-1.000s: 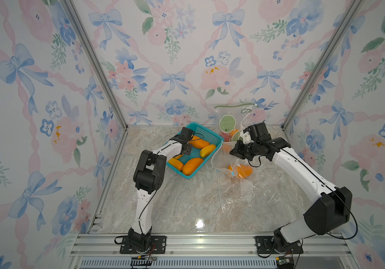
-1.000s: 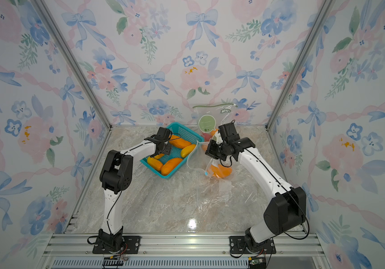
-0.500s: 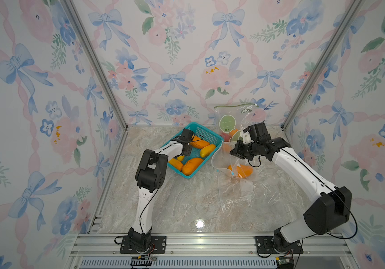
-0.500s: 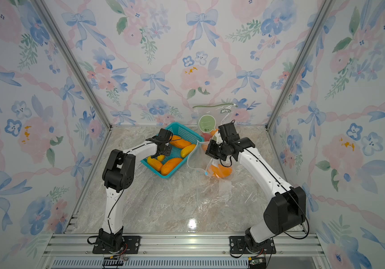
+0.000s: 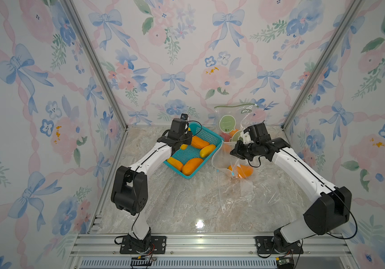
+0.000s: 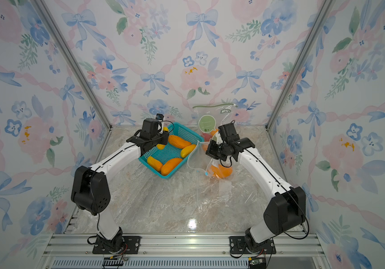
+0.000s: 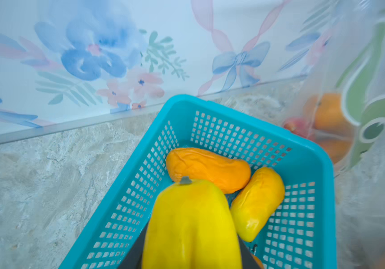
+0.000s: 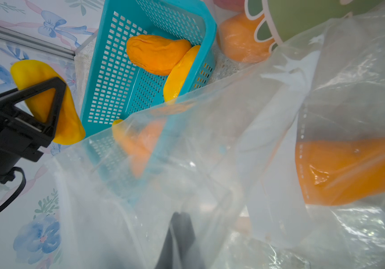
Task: Place the mango in a zip-top bag and seal the zipper
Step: Pick up the mango from the basket, then place the mango in the zipper food storage bag.
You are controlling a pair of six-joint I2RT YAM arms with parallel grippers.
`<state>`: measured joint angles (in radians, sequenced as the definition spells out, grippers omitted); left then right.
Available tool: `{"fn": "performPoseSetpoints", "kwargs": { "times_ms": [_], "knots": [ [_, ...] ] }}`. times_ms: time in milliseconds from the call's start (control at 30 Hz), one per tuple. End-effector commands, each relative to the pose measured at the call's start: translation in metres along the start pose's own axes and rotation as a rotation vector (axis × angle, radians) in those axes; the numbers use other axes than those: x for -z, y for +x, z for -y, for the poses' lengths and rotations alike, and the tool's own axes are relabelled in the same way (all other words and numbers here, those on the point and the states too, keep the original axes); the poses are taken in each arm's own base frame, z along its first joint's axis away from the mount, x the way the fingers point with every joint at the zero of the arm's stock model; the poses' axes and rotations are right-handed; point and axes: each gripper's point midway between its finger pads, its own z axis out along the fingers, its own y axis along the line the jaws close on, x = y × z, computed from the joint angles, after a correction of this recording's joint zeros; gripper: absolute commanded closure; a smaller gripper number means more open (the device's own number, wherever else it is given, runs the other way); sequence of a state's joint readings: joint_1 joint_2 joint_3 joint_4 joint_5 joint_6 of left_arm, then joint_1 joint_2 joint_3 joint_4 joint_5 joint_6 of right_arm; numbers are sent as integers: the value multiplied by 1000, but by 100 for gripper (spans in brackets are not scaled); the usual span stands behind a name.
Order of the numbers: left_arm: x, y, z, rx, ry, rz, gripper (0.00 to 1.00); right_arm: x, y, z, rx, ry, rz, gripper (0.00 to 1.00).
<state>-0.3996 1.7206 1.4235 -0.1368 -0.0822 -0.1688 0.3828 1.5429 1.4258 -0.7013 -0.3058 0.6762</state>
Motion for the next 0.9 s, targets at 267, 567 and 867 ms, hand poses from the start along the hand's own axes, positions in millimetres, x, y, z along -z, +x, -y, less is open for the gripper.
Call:
{"fn": "performPoseSetpoints", "kwargs": {
  "times_ms": [267,567,867],
  "knots": [
    [125,-60,97,143,452,572,77,-5,3,-1,4,-4,1,100],
    [168,-50,142,153,611,738,75,-5,2,-7,-7,-25,15,100],
    [151,-33,172,181,713,720,74,-2,-2,-14,-12,-46,35,100]
  ]
}}
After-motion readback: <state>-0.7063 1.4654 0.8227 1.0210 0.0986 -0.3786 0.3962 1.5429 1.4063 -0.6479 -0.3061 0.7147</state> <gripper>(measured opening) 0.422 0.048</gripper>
